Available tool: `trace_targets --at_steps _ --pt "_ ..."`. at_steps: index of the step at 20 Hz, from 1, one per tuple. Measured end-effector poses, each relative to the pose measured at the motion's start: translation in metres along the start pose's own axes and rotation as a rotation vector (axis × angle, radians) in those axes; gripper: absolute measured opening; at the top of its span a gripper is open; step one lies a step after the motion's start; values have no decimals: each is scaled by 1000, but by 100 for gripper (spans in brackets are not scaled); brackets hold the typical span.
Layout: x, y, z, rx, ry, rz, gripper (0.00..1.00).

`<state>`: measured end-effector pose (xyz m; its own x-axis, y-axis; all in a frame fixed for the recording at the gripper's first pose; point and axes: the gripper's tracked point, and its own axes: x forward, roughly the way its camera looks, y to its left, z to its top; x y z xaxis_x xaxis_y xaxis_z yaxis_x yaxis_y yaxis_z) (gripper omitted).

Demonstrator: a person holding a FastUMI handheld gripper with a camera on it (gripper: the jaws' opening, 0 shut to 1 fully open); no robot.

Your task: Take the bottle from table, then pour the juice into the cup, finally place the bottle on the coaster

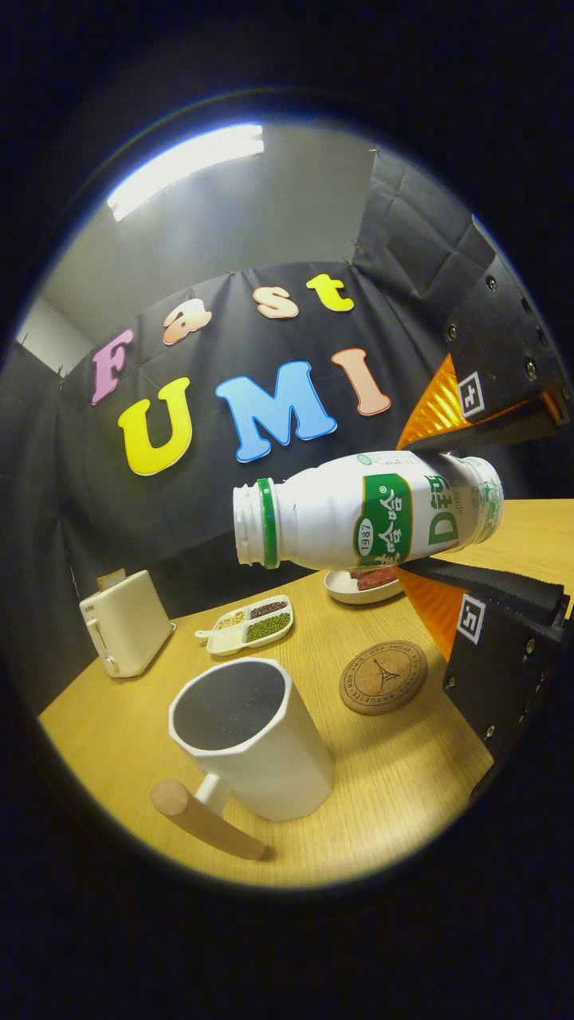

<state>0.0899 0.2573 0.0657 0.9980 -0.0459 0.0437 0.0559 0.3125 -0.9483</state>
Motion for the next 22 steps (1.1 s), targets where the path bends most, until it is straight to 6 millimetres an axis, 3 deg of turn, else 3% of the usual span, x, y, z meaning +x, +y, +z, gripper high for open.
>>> trace_targets --at_steps 5,22 --pt "-7 4 8 -111 -17 -38 66" --pt "5 -8 21 -313 -62 -99 65"
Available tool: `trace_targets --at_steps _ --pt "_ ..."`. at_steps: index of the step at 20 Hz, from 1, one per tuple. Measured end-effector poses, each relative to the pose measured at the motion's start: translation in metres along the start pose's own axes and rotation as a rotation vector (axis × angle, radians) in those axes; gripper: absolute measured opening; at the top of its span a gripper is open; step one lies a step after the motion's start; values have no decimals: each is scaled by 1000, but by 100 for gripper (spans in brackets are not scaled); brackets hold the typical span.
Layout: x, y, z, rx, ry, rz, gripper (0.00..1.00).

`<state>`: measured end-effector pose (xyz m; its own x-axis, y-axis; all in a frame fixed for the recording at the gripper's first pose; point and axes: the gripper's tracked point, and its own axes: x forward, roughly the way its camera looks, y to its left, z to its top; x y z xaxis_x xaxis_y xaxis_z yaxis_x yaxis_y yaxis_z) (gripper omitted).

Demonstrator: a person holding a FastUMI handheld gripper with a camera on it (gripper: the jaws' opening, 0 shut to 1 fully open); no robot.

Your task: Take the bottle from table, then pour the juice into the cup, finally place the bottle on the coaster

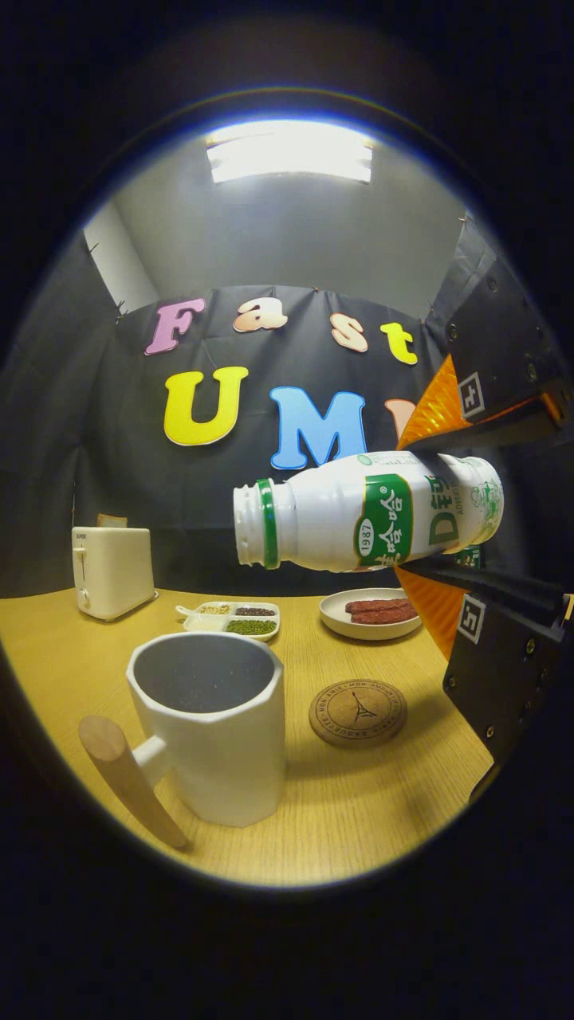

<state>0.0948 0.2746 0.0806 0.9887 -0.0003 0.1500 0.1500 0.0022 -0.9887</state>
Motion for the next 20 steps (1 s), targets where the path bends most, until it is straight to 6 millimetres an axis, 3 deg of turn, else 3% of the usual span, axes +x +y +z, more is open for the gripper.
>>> trace_targets --at_steps 20 --pt "4 -4 2 -94 -23 -28 65"
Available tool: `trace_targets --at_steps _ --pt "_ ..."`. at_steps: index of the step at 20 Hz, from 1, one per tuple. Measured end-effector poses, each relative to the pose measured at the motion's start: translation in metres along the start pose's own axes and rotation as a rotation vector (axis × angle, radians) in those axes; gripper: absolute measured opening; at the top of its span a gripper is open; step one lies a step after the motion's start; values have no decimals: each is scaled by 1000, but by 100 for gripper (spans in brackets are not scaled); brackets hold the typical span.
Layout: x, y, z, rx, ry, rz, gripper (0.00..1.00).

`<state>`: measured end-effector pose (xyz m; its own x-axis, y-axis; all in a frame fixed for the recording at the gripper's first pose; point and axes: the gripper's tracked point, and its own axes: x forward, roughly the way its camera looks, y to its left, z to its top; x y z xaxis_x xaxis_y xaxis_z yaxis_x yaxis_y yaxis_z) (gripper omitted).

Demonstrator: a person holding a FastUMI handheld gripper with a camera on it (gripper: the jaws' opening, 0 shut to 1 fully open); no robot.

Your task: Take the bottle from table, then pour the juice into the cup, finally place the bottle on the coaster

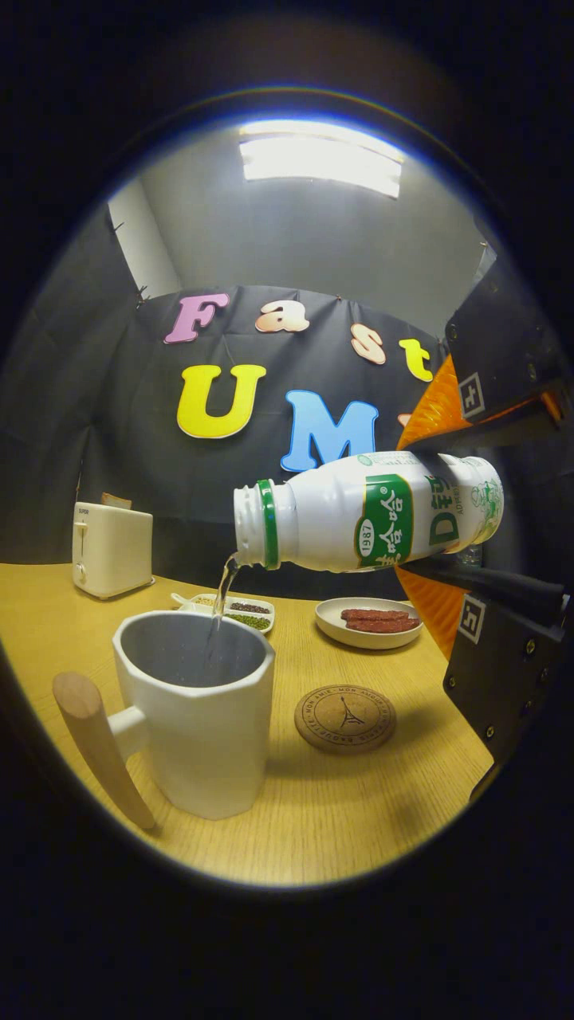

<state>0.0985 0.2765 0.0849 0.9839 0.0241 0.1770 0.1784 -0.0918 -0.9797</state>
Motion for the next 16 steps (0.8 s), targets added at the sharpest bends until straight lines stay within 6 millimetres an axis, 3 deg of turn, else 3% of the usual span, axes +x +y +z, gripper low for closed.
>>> trace_targets --at_steps 11,16 --pt "-3 -7 10 -62 -20 -35 65" --pt "0 -20 14 -95 -32 -54 65"
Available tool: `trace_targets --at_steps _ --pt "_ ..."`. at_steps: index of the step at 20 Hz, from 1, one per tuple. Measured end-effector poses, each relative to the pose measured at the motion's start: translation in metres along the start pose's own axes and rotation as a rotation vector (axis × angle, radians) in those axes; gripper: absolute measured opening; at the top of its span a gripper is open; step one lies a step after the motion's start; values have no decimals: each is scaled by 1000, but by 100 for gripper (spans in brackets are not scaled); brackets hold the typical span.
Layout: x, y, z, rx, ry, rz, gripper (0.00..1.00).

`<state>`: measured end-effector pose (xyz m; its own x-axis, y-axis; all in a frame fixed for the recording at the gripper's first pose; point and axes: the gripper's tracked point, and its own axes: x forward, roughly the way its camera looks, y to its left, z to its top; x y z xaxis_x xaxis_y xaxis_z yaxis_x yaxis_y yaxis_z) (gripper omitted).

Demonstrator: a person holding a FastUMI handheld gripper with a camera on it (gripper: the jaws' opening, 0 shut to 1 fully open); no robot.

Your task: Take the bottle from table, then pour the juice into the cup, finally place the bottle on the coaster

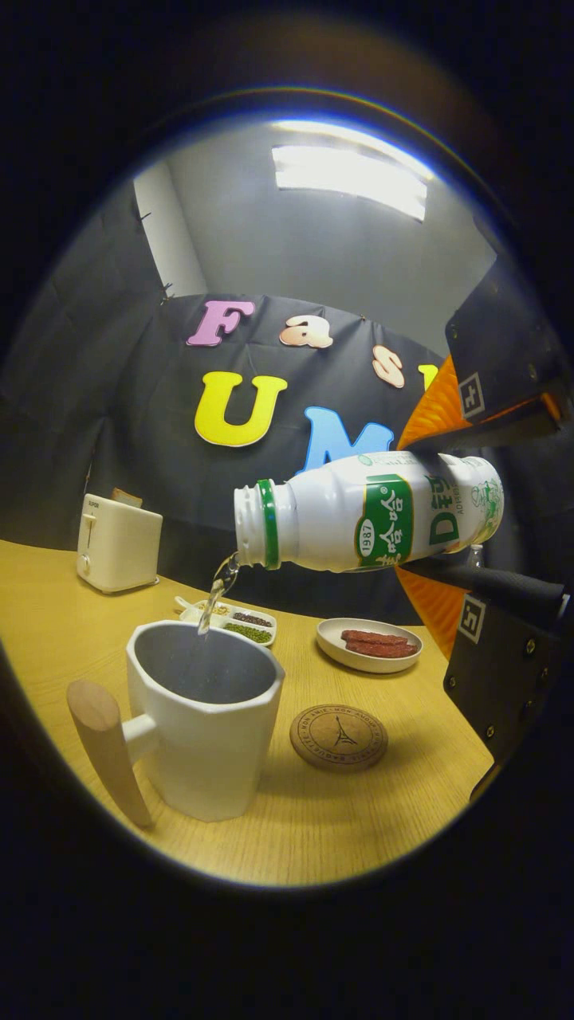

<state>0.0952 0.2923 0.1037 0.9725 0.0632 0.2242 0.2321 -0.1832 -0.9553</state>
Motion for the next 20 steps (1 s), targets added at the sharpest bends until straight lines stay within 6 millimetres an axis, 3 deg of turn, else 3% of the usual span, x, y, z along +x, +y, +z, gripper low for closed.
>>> trace_targets --at_steps 20 --pt "1 -26 0 -156 -37 -56 65"
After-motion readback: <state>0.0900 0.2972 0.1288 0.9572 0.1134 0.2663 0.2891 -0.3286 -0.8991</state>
